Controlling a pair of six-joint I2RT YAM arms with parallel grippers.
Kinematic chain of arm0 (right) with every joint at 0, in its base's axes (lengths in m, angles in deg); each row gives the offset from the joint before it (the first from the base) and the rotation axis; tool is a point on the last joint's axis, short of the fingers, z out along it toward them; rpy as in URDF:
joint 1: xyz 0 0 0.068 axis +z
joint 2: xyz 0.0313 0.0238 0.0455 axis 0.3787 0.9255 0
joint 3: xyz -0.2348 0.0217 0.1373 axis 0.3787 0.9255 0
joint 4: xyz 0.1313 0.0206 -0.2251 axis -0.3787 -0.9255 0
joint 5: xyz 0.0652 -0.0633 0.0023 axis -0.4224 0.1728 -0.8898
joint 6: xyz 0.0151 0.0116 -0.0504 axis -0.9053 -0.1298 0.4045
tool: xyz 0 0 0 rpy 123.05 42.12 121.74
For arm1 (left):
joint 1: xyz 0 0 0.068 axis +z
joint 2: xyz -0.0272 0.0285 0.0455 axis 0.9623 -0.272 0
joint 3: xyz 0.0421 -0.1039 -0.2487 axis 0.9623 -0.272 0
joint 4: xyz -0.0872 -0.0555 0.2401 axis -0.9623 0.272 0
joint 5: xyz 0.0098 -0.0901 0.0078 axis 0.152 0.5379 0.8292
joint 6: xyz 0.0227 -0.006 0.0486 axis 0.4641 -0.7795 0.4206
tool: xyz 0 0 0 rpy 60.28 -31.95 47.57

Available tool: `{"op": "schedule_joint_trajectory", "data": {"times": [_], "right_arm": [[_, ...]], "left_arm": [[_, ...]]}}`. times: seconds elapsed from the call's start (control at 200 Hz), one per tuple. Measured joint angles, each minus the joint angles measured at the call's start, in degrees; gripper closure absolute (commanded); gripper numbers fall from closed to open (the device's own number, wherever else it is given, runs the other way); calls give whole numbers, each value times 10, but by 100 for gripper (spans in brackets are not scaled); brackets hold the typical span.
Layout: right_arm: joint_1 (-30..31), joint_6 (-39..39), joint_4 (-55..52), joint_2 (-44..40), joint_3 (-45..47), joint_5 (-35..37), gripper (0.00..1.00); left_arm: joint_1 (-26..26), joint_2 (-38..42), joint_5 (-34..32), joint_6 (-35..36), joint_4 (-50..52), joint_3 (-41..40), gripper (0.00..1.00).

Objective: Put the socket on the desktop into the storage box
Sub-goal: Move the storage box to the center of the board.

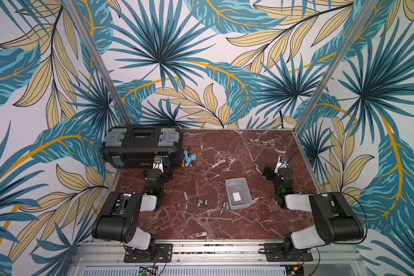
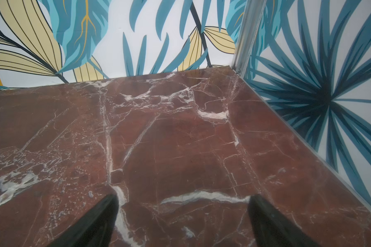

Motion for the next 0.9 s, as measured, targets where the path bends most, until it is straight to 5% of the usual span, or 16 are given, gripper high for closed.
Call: {"op": "schedule_joint_trajectory", "data": {"times": [0.706, 0.776, 0.896], "right_arm": [[1, 5, -6, -2, -2, -1, 0], [3, -2, -98, -38, -31, 21, 1], [4, -73, -324, -153, -161, 79, 1]], "left_arm": [[1, 0, 0, 0, -1, 0, 0], [2, 11, -14, -5, 42, 14, 0], [4, 54, -78, -43, 267, 143, 5]]}}
